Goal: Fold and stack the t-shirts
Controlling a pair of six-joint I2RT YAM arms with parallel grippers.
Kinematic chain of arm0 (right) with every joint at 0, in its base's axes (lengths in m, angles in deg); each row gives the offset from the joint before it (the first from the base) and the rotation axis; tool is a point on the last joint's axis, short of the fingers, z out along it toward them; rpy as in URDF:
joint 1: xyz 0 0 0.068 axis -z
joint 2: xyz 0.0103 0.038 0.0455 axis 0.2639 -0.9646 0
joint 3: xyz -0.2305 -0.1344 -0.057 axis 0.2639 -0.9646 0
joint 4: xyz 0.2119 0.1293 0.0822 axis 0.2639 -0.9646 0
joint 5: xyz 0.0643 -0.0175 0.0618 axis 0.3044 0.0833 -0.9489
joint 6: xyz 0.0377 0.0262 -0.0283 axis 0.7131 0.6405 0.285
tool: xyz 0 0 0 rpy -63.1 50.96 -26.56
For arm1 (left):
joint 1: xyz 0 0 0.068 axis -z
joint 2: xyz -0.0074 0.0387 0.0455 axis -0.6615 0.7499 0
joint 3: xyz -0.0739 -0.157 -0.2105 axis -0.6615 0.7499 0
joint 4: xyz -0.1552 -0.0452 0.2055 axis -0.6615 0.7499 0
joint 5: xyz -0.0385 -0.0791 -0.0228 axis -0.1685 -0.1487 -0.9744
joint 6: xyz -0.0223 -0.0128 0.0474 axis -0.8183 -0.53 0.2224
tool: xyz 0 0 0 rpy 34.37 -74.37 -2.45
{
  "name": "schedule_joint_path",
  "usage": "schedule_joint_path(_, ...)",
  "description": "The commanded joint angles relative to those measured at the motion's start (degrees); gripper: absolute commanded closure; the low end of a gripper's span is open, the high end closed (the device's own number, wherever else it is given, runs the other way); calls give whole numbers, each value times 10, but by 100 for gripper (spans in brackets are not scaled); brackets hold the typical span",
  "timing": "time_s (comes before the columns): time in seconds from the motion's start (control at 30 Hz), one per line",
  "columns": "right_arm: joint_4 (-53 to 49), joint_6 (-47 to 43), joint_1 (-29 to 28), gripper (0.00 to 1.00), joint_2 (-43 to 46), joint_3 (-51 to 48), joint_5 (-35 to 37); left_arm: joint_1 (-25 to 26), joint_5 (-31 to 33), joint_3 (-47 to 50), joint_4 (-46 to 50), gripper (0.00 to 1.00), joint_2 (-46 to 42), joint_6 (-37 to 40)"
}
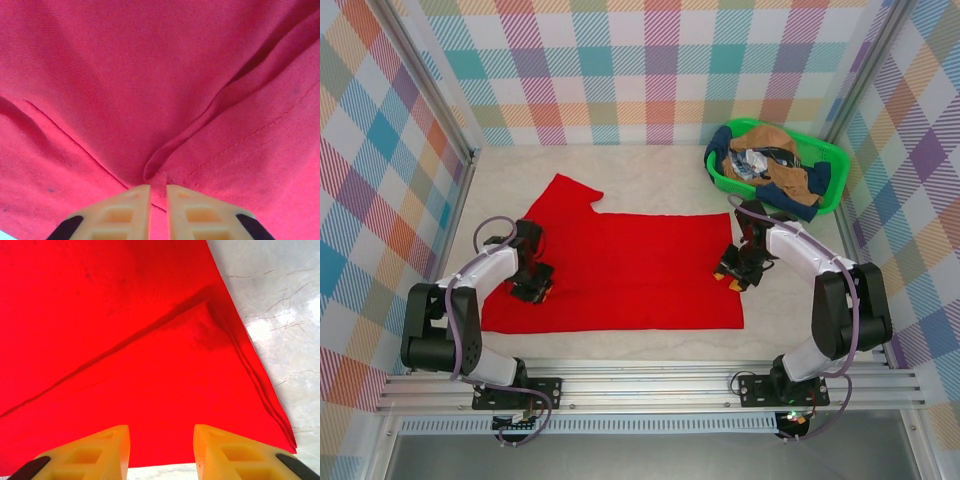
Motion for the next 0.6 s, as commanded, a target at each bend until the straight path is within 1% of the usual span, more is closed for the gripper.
schedule_joint_path(0.0,-5,-10,0,62,6,3,-6,10,13,-20,-1,95,7,16)
schedule_joint_path(0.07,-7,-10,0,62,12,-1,-4,19,23,-39,-1,100,12,35)
schedule_joint_path(0.27,-8,-12,0,63,16,-4,-3,60,44,-108,23,100,63,100)
schedule_joint_path(0.57,-9,-14,0,63,15,2,-3,109,74,-186,36,100,128,143)
